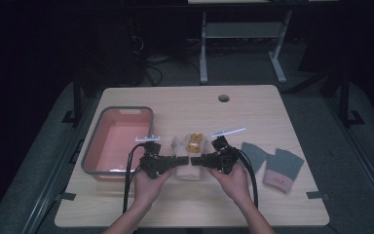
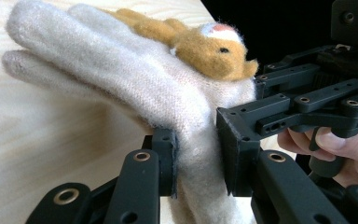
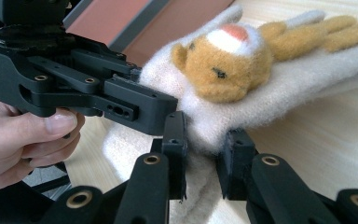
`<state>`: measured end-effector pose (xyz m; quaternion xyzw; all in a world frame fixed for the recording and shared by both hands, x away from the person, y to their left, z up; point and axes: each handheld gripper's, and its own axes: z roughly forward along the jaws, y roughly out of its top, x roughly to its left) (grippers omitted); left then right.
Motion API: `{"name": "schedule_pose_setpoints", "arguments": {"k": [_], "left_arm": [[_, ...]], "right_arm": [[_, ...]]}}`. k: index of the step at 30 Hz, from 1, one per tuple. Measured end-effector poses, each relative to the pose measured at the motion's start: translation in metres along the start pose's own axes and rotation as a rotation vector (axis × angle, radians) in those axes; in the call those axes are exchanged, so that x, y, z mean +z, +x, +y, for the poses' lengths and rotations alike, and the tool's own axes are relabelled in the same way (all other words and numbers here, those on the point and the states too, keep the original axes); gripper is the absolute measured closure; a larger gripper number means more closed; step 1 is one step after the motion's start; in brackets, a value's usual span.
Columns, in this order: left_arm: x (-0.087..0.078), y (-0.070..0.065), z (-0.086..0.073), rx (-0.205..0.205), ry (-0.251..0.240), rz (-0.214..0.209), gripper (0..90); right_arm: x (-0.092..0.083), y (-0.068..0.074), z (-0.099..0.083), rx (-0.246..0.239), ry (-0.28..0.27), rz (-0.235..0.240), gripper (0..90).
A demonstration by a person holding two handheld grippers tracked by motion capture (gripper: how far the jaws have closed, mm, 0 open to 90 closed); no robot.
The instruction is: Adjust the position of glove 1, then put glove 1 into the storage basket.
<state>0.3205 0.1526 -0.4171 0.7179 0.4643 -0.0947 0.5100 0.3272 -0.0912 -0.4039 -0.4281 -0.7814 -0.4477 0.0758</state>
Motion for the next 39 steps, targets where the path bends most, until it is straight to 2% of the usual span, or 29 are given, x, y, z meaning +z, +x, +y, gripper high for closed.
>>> {"name": "schedule_pose_setpoints", "arguments": {"k": [8, 19, 25, 32, 33, 36, 39], "left_arm": [[-0.009, -0.004, 0.011, 0.008, -0.021, -0.005, 69.6], [-0.020, -0.004, 0.018, 0.023, -0.032, -0.005, 69.6], [-0.026, -0.004, 0.024, 0.013, -0.035, -0.010, 69.6], [-0.033, -0.004, 0.030, 0.022, -0.038, -0.009, 69.6], [-0.034, -0.004, 0.030, 0.007, -0.045, -0.011, 69.6], [-0.038, -0.001, 0.032, -0.001, -0.043, -0.014, 69.6], [-0.043, -0.001, 0.036, 0.011, -0.044, -0.004, 69.6]], "right_arm": [[-0.004, 0.008, 0.014, -0.019, -0.011, -0.007, 74.8], [-0.004, 0.017, 0.025, -0.036, -0.009, -0.007, 74.8], [-0.005, 0.021, 0.032, -0.047, -0.014, -0.005, 74.8], [-0.004, 0.024, 0.039, -0.033, -0.020, 0.013, 74.8], [-0.003, 0.024, 0.040, -0.035, -0.023, 0.013, 74.8], [-0.001, 0.026, 0.044, -0.036, -0.018, 0.016, 74.8], [0.001, 0.029, 0.047, -0.036, -0.019, 0.020, 74.8]]}}
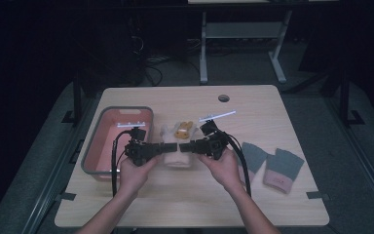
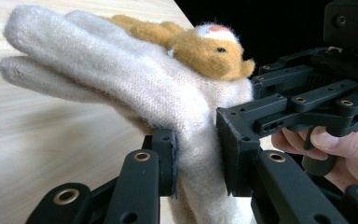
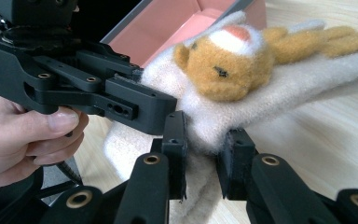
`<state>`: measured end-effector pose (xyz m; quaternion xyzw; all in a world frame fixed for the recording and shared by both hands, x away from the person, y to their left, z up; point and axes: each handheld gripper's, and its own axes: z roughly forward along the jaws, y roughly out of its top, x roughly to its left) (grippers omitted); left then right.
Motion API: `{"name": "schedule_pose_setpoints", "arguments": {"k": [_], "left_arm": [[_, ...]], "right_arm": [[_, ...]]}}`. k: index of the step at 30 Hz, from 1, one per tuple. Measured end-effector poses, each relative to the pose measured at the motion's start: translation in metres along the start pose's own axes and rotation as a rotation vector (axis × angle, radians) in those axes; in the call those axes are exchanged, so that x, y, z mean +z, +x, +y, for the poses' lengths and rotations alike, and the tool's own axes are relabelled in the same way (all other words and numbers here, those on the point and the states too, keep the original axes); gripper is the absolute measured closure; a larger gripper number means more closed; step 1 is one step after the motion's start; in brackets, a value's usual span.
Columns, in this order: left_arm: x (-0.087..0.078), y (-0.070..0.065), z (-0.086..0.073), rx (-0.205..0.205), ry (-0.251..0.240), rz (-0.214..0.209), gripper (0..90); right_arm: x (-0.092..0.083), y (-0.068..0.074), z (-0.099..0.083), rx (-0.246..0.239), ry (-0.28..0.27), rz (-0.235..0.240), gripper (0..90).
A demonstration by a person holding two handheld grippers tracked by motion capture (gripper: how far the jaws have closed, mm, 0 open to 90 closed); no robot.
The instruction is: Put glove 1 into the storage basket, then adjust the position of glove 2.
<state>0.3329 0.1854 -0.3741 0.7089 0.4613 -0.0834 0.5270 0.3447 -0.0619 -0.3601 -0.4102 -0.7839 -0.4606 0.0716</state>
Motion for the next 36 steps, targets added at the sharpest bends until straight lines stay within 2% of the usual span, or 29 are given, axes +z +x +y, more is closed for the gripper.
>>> {"name": "schedule_pose_setpoints", "arguments": {"k": [3, 11, 17, 36], "left_arm": [[-0.006, 0.001, 0.004, 0.000, -0.005, 0.006, 69.6], [-0.025, 0.003, 0.014, 0.009, -0.021, 0.014, 69.6], [-0.037, 0.006, 0.022, 0.019, -0.025, 0.024, 69.6], [-0.066, 0.017, 0.030, 0.009, -0.051, 0.042, 69.6]], "right_arm": [[0.002, 0.003, 0.004, 0.005, -0.005, 0.011, 74.8], [0.008, 0.013, 0.020, -0.027, -0.013, 0.021, 74.8], [0.015, 0.021, 0.032, -0.033, -0.019, 0.034, 74.8], [0.035, 0.036, 0.053, -0.047, -0.019, 0.068, 74.8]]}}
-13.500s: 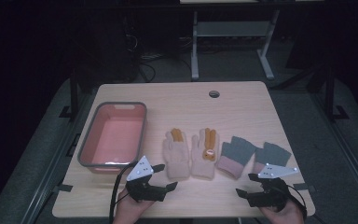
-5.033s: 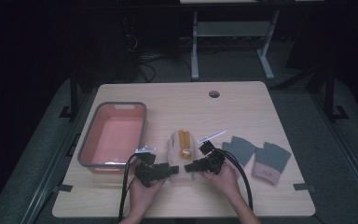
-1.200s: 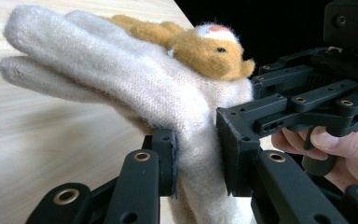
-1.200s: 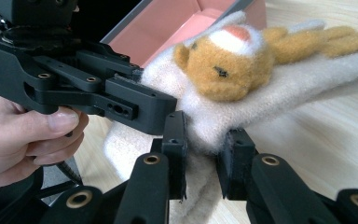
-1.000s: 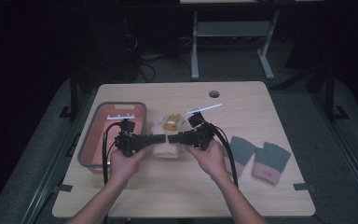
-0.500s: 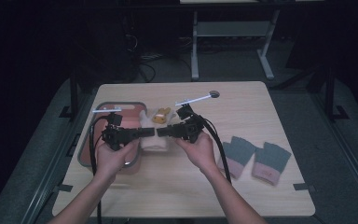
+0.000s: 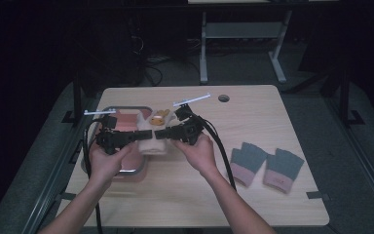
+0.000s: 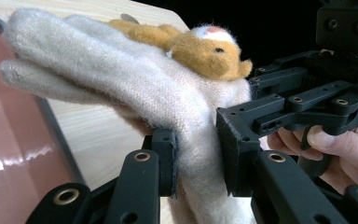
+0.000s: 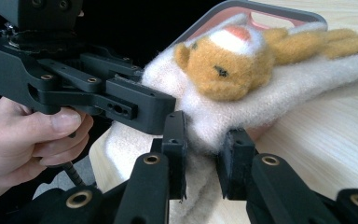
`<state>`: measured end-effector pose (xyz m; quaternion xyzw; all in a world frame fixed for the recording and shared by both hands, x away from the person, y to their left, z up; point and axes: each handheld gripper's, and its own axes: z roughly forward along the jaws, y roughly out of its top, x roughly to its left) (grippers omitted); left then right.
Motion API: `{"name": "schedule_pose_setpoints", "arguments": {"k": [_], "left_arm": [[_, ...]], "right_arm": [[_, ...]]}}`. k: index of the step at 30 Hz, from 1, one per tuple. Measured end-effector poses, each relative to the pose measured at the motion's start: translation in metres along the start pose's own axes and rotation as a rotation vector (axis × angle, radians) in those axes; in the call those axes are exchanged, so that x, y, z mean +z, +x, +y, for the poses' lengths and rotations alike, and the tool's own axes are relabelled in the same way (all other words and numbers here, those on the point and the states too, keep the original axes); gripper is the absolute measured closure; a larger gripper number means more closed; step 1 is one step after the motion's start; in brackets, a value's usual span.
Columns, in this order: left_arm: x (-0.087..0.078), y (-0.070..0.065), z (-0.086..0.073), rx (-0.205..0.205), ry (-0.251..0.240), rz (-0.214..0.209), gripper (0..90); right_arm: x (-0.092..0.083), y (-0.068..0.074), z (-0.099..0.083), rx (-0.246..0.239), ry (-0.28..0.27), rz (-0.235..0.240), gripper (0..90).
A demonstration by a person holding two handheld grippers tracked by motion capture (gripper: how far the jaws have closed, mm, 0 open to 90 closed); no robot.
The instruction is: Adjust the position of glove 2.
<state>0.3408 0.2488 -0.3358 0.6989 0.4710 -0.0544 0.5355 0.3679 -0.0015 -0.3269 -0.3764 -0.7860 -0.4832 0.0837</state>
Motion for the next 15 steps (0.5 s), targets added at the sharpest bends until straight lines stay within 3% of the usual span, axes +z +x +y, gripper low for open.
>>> {"name": "schedule_pose_setpoints", "arguments": {"k": [15], "left_arm": [[-0.026, 0.012, 0.005, -0.002, -0.017, 0.015, 69.6]], "right_arm": [[0.021, 0.013, 0.014, -0.016, 0.000, 0.028, 74.9]]}}
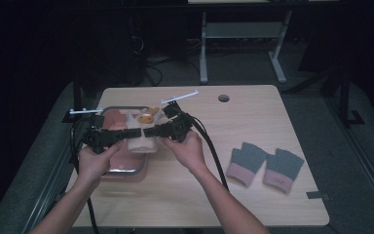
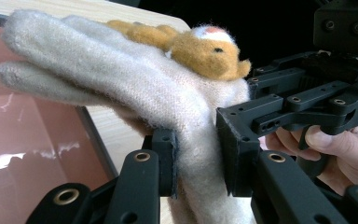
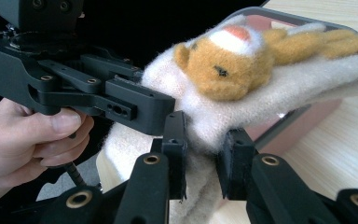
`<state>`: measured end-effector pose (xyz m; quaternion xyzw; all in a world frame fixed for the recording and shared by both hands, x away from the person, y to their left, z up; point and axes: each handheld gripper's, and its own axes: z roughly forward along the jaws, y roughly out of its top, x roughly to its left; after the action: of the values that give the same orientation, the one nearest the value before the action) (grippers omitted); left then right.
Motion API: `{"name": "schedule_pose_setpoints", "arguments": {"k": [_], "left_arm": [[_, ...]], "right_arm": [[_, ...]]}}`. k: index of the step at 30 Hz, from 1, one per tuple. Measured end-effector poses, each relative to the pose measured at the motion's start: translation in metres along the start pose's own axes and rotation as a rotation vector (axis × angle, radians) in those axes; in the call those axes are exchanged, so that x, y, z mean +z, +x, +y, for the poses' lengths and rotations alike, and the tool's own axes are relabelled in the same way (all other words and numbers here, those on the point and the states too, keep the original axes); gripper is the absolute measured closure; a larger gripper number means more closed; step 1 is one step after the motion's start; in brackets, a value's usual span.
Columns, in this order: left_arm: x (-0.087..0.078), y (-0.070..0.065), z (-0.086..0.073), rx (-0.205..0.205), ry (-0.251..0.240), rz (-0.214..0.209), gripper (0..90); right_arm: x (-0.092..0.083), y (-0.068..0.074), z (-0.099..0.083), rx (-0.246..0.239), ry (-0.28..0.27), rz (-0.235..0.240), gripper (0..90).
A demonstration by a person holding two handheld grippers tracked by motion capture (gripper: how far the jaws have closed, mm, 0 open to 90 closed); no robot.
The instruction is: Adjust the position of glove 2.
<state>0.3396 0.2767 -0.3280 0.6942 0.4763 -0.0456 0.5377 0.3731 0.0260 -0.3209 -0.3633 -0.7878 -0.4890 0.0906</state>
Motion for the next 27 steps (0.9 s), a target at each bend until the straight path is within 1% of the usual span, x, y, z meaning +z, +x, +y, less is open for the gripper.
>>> {"name": "schedule_pose_setpoints", "arguments": {"k": [1, 3, 8, 12, 14, 19, 23, 25, 27], "left_arm": [[-0.002, 0.001, 0.001, 0.004, 0.002, 0.000, 69.6], [-0.005, 0.003, 0.002, -0.004, 0.001, 0.001, 69.6], [-0.012, 0.009, 0.005, -0.003, 0.001, 0.000, 69.6], [-0.018, 0.016, 0.007, -0.013, -0.003, 0.002, 69.6], [-0.021, 0.019, 0.007, -0.018, -0.006, 0.009, 69.6], [-0.029, 0.033, 0.009, -0.040, 0.008, 0.015, 69.6], [-0.034, 0.041, 0.009, -0.043, 0.019, 0.029, 69.6], [-0.035, 0.047, 0.008, -0.050, 0.025, 0.029, 69.6], [-0.036, 0.052, 0.007, -0.057, 0.030, 0.027, 69.6]], "right_arm": [[0.002, 0.001, 0.001, 0.006, -0.004, 0.001, 74.8], [0.005, 0.002, 0.002, 0.000, -0.007, 0.006, 74.8], [0.012, 0.006, 0.008, -0.007, -0.009, 0.006, 74.8], [0.019, 0.007, 0.013, -0.001, -0.007, 0.021, 74.9], [0.025, 0.007, 0.015, -0.001, -0.007, 0.022, 74.9], [0.040, 0.007, 0.019, 0.008, 0.001, 0.036, 74.8], [0.052, 0.006, 0.021, 0.020, 0.004, 0.045, 74.8], [0.057, 0.006, 0.020, 0.033, 0.007, 0.053, 74.8], [0.063, 0.004, 0.020, 0.030, 0.009, 0.052, 74.8]]}}
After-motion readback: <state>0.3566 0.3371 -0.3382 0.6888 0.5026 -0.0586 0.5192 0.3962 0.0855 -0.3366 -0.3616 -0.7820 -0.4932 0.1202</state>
